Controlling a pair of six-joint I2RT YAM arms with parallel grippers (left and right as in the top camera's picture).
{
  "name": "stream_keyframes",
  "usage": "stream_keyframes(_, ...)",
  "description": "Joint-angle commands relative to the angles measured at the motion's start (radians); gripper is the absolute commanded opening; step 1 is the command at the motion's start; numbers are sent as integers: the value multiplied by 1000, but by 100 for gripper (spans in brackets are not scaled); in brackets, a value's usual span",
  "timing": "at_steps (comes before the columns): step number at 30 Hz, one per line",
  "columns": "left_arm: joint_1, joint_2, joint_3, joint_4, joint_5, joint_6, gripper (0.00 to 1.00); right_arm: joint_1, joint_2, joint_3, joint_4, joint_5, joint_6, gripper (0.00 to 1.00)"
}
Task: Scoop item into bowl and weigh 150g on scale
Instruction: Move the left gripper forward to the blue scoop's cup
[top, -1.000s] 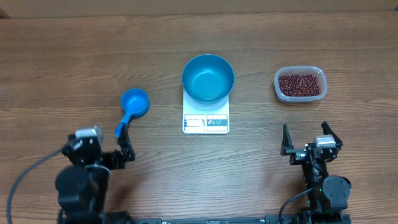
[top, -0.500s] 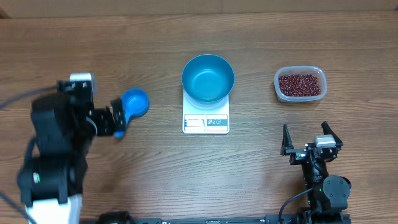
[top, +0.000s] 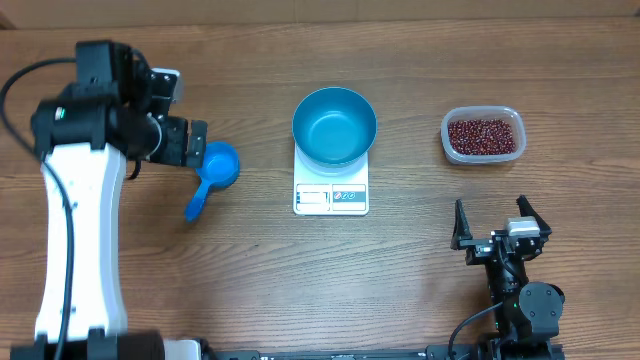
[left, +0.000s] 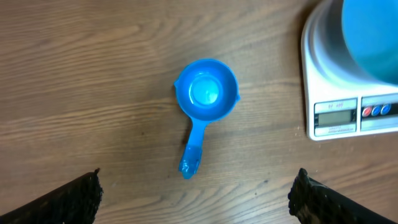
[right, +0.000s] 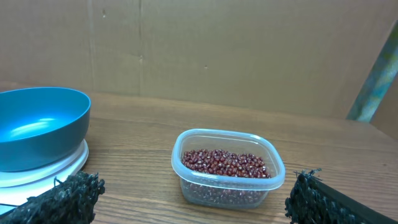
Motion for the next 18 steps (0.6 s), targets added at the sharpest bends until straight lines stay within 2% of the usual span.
stream_keyframes(1, 5, 94, 68, -40, 37, 109, 99, -3, -10, -10, 6, -6, -5, 100)
stream_keyframes(7, 6, 248, 72, -72, 25, 179, 100, -3, -10, -10, 6, -6, -5, 100)
stream_keyframes(18, 6, 406, 72, -17, -77, 178, 100, -3, -10, -10, 6, -6, -5, 100)
